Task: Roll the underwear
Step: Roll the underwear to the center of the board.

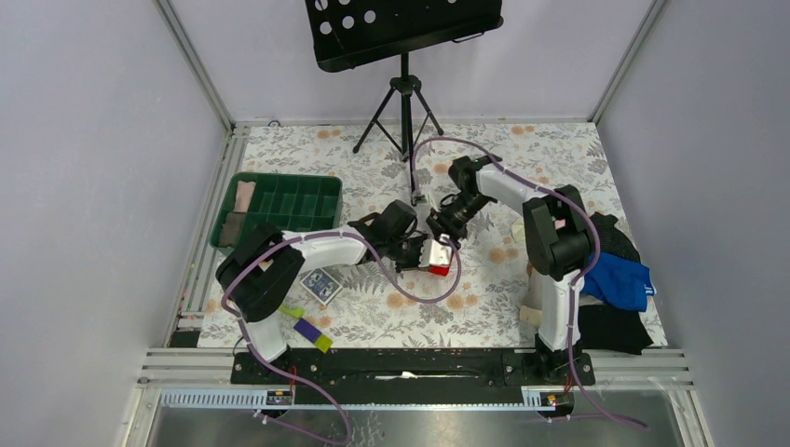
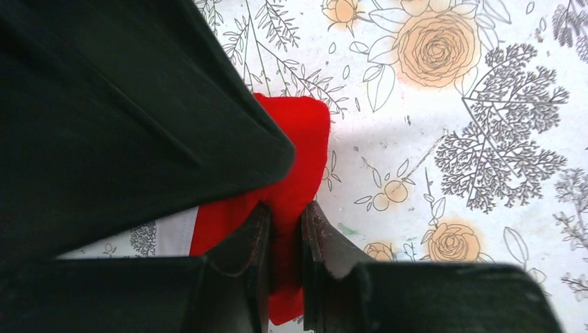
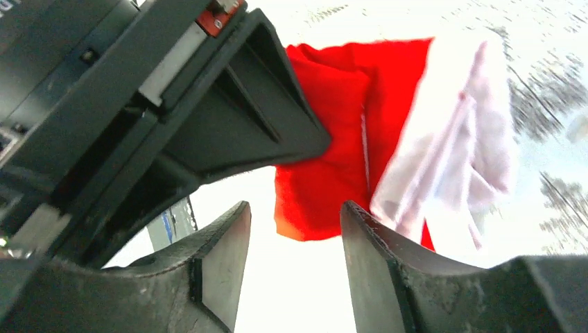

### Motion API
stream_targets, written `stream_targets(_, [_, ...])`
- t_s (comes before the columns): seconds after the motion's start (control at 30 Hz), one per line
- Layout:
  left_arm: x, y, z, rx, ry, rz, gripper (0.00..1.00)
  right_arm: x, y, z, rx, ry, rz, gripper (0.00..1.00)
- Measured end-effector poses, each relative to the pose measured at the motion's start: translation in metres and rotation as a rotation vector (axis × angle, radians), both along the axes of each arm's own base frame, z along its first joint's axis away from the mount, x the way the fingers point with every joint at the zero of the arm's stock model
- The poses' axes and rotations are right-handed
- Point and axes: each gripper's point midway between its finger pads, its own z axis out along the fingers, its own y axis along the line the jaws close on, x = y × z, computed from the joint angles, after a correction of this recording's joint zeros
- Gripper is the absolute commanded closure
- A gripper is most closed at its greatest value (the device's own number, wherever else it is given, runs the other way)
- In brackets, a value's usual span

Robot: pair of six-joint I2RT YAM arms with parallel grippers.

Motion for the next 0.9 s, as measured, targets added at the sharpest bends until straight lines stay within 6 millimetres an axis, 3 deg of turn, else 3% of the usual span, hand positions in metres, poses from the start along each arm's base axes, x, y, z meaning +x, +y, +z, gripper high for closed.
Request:
stream_targets(0.17, [-0.005,-0.005,0.004,0.044,0.123,0.007,1.00,0.019,-0.029,0.015,-0.018,0.015,-0.165,0.49])
stream_targets(0.37, [-0.017,-0.008,0.003,0.101,0.302,-0.017,1.00,0.022,-0.070,-0.005,-0.121,0.061,-0.334,0.48])
stream_targets(0.5, [-0.016,-0.010,0.004,0.134,0.414,-0.024,1.00,0.037,-0.085,0.002,-0.119,0.059,-0.401,0.48])
stream_targets(0.63, [-0.015,-0.011,0.008,0.176,0.510,-0.025,1.00,0.060,-0.119,0.029,-0.082,-0.034,-0.478,0.50])
stream_targets(0.7, [-0.015,-0.013,0.007,0.195,0.569,-0.026,1.00,0.068,-0.139,0.052,-0.058,-0.135,-0.529,0.49])
stream_targets(0.8, [-0.012,-0.018,0.008,0.201,0.697,-0.020,1.00,0.063,-0.158,0.083,-0.035,-0.355,-0.586,0.38])
stream_targets(0.9, [-0.007,-0.021,0.009,0.190,0.855,0.013,1.00,0.037,-0.158,0.096,0.000,-0.553,-0.616,0.45])
